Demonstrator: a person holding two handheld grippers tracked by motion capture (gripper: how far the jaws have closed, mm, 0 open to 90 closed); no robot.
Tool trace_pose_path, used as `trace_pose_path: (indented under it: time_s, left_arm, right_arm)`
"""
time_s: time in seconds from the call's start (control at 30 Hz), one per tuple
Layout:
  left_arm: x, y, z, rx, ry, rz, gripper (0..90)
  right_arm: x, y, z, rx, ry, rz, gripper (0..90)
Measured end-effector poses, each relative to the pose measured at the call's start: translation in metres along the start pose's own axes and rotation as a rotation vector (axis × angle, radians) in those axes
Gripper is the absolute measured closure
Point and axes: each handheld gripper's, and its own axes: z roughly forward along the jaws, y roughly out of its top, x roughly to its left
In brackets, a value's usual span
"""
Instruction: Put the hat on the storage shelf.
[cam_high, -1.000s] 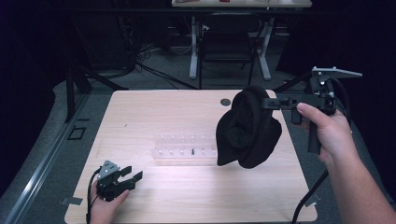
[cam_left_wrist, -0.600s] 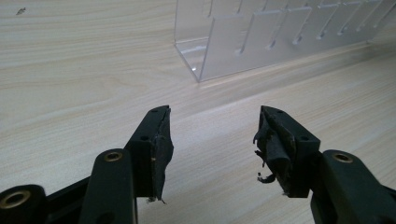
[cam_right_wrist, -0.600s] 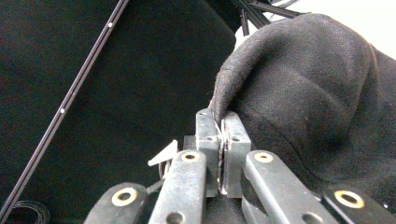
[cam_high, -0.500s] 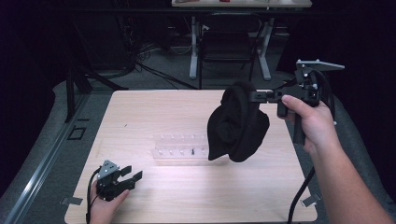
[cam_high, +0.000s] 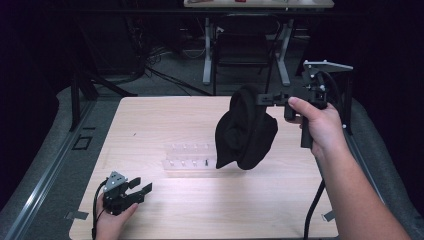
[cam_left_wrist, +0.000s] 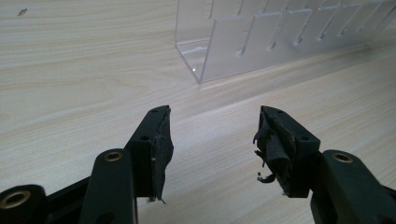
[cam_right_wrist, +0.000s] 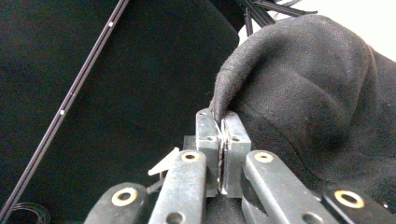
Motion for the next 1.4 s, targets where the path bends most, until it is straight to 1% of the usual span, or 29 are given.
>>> trace_pose_path:
  time_s: [0.1, 0.2, 0.27, 0.33, 0.4, 0.43, 0.6, 0.7, 0.9, 1.1, 1.17, 1.2, 1.33, 1.4]
  left_arm:
    - [0.0, 0.0, 0.0, 0.004, -0.002, 0.001, 45.3]
    - [0.0, 0.0, 0.0, 0.002, -0.003, 0.001, 45.3]
    - [0.0, 0.0, 0.0, 0.001, -0.005, 0.003, 45.3]
    - [0.0, 0.0, 0.0, 0.002, -0.005, 0.003, 45.3]
    - [0.001, 0.0, 0.0, -0.001, -0.005, 0.003, 45.3]
    - [0.001, 0.0, 0.0, -0.001, -0.005, 0.003, 45.3]
    - [0.001, 0.0, 0.0, -0.002, -0.006, 0.003, 45.3]
    - [0.001, 0.0, 0.001, 0.0, -0.006, 0.003, 45.3]
    - [0.001, 0.0, 0.001, 0.003, -0.006, 0.004, 45.4]
    - [0.001, 0.0, 0.001, 0.003, -0.005, 0.003, 45.4]
    - [0.001, 0.0, 0.001, 0.001, -0.007, 0.001, 45.4]
    - [0.001, 0.0, 0.001, 0.0, -0.007, 0.001, 45.4]
    - [0.001, 0.0, 0.001, 0.002, -0.007, 0.002, 45.4]
    - [0.001, 0.0, 0.001, 0.002, -0.007, 0.002, 45.4]
  right_arm:
    - [0.0, 0.003, 0.009, 0.009, -0.017, -0.006, 88.3]
    - [0.0, 0.005, 0.013, 0.012, -0.018, -0.003, 88.3]
    - [0.0, 0.006, 0.022, 0.017, -0.015, -0.001, 88.3]
    - [0.0, 0.007, 0.024, 0.016, -0.018, -0.002, 88.3]
    - [0.0, 0.008, 0.031, 0.018, -0.019, 0.002, 88.3]
    - [0.0, 0.008, 0.031, 0.018, -0.019, 0.002, 88.3]
    - [0.0, 0.01, 0.042, 0.019, -0.014, 0.007, 88.3]
    - [0.0, 0.011, 0.044, 0.023, -0.018, 0.005, 88.3]
    - [-0.005, 0.01, 0.052, 0.023, -0.022, 0.012, 88.3]
    - [-0.013, 0.008, 0.057, 0.024, -0.046, 0.021, 88.3]
    - [-0.015, 0.007, 0.059, 0.024, -0.063, 0.017, 88.3]
    - [-0.016, 0.007, 0.06, 0.029, -0.061, 0.02, 88.3]
    - [-0.018, 0.007, 0.062, 0.016, -0.058, 0.028, 88.3]
    - [-0.019, 0.007, 0.063, 0.016, -0.067, 0.028, 88.3]
